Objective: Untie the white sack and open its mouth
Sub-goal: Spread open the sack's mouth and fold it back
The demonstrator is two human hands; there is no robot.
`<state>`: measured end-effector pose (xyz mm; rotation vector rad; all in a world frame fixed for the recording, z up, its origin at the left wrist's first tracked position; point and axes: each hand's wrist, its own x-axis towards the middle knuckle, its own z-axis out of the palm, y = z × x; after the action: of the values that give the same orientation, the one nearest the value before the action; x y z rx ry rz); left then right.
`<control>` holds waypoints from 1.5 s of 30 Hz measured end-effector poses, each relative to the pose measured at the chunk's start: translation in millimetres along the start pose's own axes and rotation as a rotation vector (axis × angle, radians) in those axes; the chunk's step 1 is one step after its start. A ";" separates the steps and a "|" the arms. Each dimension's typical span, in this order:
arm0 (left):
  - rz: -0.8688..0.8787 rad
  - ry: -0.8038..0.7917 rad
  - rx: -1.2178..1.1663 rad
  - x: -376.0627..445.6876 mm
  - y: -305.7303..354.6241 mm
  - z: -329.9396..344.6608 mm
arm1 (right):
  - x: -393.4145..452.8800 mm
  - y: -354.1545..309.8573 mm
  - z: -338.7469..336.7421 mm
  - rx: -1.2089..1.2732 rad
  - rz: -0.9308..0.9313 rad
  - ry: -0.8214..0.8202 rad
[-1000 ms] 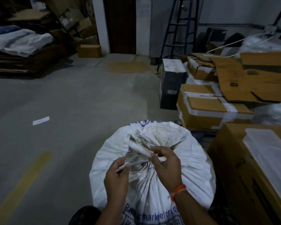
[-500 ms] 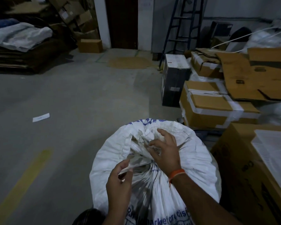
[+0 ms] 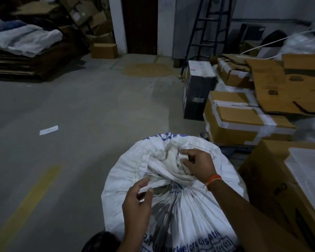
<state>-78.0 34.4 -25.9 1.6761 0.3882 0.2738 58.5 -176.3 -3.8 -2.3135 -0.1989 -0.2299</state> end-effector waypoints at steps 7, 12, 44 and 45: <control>0.044 0.056 -0.043 -8.6 15.7 -16.9 | -73.2 35.7 -15.8 0.259 0.212 0.021; 0.085 0.051 -0.040 -28.6 30.5 -27.5 | -121.5 56.3 -18.8 0.339 0.286 0.035; -0.190 -0.246 -0.030 -19.0 -57.7 -17.4 | -150.6 84.1 -3.6 0.207 0.249 -0.040; -0.146 -0.240 -0.016 -19.1 -59.0 -16.7 | -150.7 84.0 -3.8 0.212 0.243 -0.036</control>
<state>-107.7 48.4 -81.0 1.6335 0.3248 -0.0327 -70.2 -246.8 -94.4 -2.1079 0.0390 -0.0418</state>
